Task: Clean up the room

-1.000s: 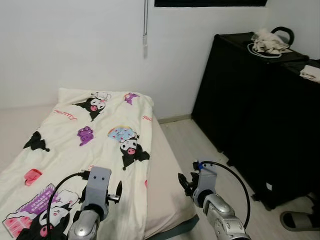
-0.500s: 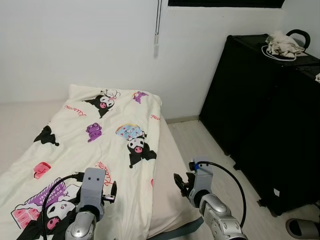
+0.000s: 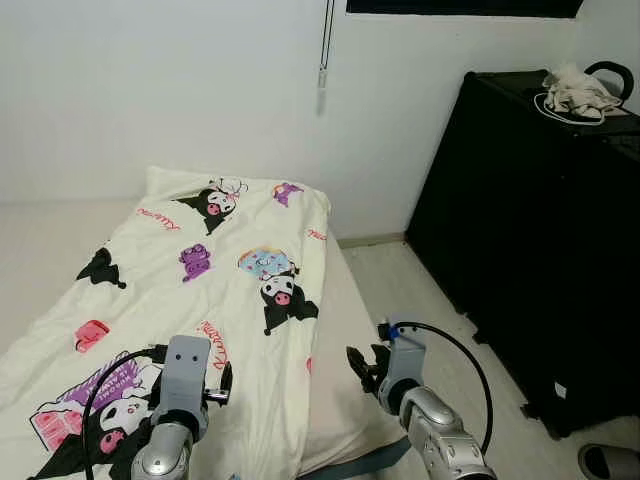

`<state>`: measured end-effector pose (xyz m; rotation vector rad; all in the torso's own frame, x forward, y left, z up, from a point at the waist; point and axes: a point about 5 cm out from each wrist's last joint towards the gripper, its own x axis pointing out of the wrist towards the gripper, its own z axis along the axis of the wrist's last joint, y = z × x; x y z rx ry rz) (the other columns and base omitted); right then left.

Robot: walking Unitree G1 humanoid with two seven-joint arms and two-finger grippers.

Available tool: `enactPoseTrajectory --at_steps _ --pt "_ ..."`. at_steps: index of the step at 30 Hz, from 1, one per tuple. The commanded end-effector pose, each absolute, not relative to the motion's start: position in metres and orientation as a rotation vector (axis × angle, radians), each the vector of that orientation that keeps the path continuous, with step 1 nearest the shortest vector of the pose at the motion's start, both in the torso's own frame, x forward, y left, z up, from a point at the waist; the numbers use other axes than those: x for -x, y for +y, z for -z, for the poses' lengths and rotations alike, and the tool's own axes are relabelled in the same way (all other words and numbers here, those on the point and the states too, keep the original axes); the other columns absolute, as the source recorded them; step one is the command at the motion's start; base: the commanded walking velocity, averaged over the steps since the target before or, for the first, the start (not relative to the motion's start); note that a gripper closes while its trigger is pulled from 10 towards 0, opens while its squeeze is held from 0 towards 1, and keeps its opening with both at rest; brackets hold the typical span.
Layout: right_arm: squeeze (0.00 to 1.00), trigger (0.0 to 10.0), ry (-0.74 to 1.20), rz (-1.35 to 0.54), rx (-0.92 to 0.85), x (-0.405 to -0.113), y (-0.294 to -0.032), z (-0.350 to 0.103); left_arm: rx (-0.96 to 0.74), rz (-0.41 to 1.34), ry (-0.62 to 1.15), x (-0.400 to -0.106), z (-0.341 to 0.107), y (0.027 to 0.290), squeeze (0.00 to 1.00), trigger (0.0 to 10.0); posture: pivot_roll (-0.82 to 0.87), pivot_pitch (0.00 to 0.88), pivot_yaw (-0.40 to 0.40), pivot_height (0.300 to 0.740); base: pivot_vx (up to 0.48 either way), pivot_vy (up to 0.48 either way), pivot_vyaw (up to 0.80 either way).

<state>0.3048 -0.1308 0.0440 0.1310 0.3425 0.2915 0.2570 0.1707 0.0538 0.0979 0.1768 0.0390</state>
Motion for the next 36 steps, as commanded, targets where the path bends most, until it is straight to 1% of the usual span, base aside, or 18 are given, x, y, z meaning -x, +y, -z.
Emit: enactPoseTrajectory --at_steps 1,11,22,29,34,36 --pt "0.00 10.0 0.352 -0.302 -0.120 -0.305 -0.132 -0.043 -0.088 -0.054 0.189 -0.254 -0.050 0.172 0.00 10.0 -0.07 0.125 -0.056 0.670 0.000 0.000 0.00" --pt "0.00 10.0 0.354 -0.309 -0.116 -0.304 -0.133 -0.043 -0.092 -0.044 0.196 -0.253 -0.049 0.171 0.00 10.0 -0.07 0.127 -0.055 0.635 0.000 0.000 0.00" --pt "0.00 10.0 0.309 -0.320 -0.087 -0.307 -0.133 -0.048 -0.076 -0.098 0.222 -0.249 -0.044 0.178 0.00 10.0 -0.07 0.129 -0.053 0.635 0.000 0.000 0.00" --pt "0.00 10.0 0.295 -0.326 -0.080 -0.312 -0.133 -0.053 -0.074 -0.100 0.224 -0.248 -0.045 0.178 0.00 10.0 -0.06 0.138 -0.055 0.635 0.000 0.000 0.00" --pt "0.00 10.0 0.286 -0.331 -0.080 -0.316 -0.133 -0.055 -0.070 -0.098 0.224 -0.248 -0.046 0.177 0.00 10.0 -0.06 0.144 -0.052 0.610 0.000 0.000 0.00" --pt "0.00 10.0 0.284 -0.336 -0.076 -0.318 -0.133 -0.057 -0.063 -0.103 0.230 -0.248 -0.046 0.178 0.00 10.0 -0.06 0.152 -0.049 0.610 0.000 0.000 0.00"
